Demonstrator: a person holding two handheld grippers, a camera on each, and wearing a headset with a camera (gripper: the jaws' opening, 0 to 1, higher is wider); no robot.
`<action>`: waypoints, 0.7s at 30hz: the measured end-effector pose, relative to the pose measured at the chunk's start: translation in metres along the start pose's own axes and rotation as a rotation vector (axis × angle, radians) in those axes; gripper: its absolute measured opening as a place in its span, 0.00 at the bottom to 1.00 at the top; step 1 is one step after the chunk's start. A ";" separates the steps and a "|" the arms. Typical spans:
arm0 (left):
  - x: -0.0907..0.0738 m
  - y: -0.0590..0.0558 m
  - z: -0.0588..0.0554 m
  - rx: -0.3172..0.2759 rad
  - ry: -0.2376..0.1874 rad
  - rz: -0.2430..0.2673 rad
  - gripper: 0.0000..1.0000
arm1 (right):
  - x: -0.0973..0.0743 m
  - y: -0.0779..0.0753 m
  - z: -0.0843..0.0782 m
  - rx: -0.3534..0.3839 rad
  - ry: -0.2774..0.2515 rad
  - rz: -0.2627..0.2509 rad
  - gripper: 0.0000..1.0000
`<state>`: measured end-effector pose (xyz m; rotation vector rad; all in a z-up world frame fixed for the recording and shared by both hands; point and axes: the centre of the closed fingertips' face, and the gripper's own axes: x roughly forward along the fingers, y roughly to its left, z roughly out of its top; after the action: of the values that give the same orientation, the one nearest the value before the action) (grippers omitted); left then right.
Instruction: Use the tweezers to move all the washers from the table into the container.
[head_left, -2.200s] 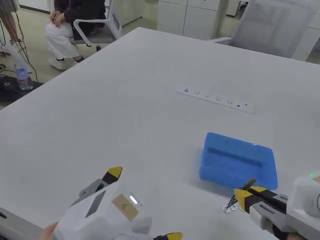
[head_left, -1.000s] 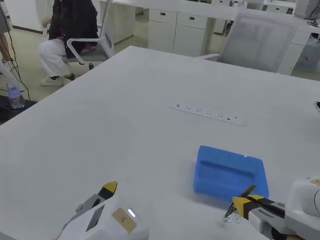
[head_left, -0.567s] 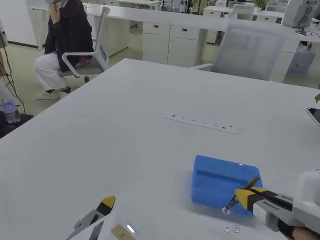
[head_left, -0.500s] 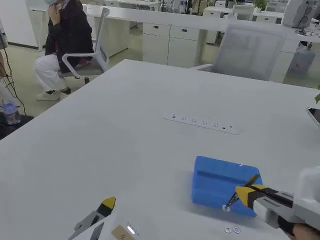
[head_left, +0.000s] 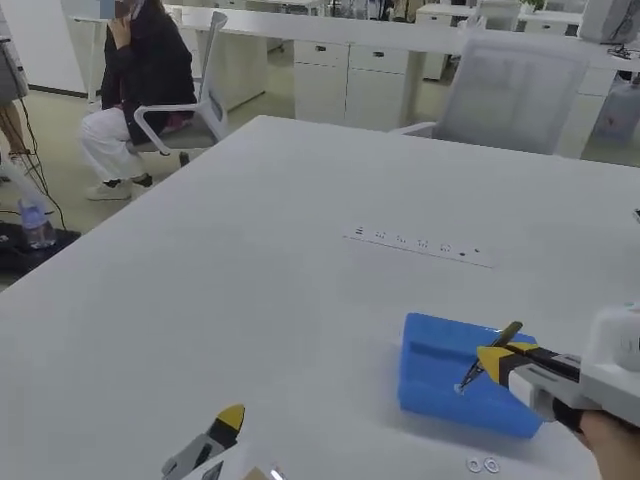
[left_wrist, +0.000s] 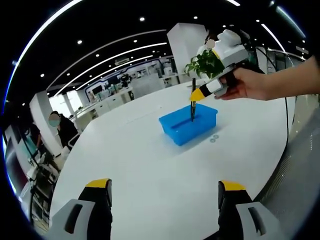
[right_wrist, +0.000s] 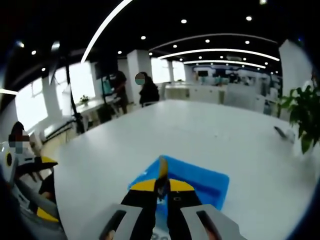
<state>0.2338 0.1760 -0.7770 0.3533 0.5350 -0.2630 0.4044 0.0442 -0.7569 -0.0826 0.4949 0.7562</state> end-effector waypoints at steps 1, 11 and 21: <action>0.000 0.000 0.000 0.001 0.001 0.000 0.90 | 0.002 -0.004 -0.003 0.005 0.006 -0.001 0.03; 0.002 -0.001 -0.004 0.004 0.024 -0.005 0.89 | 0.017 -0.009 -0.017 0.024 0.043 0.003 0.03; 0.002 0.000 -0.005 0.005 0.030 -0.005 0.88 | -0.004 -0.007 -0.004 0.029 0.004 0.006 0.03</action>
<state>0.2329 0.1775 -0.7824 0.3608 0.5654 -0.2642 0.4048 0.0357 -0.7596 -0.0557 0.5100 0.7545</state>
